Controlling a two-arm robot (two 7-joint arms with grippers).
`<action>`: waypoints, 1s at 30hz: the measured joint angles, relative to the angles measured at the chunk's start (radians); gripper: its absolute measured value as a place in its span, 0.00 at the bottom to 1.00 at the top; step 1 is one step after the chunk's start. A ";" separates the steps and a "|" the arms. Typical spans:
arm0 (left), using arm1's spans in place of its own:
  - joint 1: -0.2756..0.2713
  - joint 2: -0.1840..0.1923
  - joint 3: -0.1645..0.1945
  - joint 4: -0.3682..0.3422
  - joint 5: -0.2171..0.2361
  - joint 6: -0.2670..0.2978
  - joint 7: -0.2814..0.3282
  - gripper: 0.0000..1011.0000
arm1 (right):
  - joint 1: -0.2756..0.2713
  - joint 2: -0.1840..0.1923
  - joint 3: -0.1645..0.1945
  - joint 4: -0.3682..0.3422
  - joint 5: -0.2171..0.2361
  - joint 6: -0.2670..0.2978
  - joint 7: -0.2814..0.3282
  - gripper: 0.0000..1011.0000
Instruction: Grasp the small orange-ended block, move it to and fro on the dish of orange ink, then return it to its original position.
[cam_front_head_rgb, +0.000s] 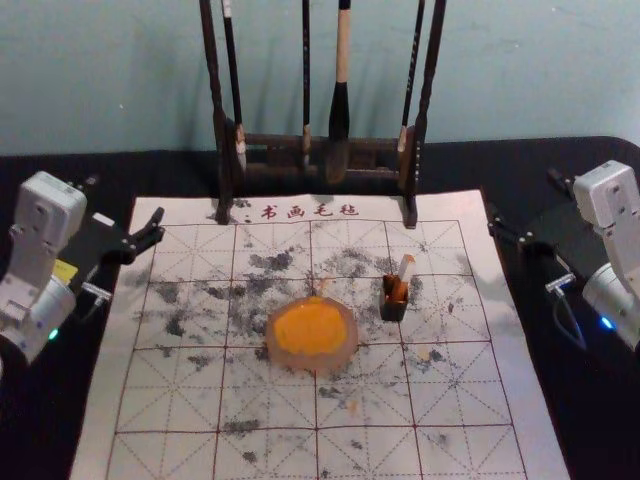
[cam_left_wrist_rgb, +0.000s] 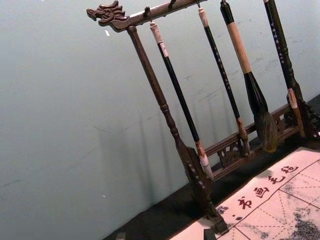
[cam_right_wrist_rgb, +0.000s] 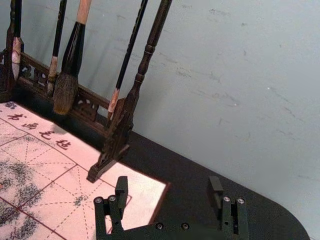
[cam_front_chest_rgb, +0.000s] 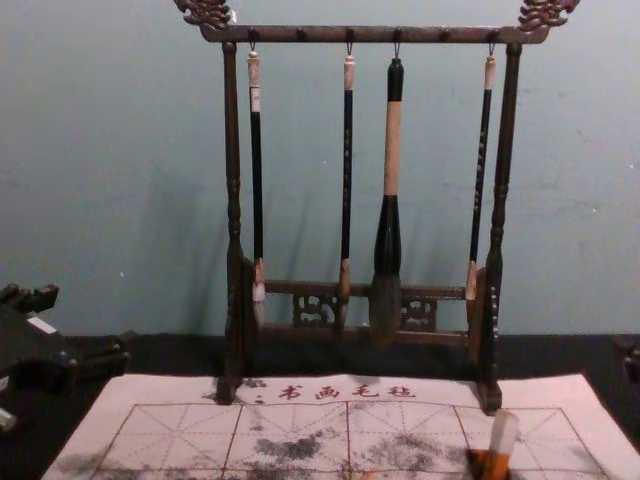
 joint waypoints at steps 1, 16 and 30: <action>0.000 0.000 0.000 0.000 0.000 0.000 0.000 0.99 | 0.000 0.000 0.000 0.000 0.000 0.000 0.000 0.99; 0.000 0.000 0.000 0.000 0.000 0.000 0.000 0.99 | 0.000 0.000 0.000 0.000 0.000 0.000 0.000 0.99; 0.000 0.000 0.000 0.000 0.000 0.000 0.000 0.99 | 0.000 0.000 0.001 0.000 0.000 0.000 0.000 0.99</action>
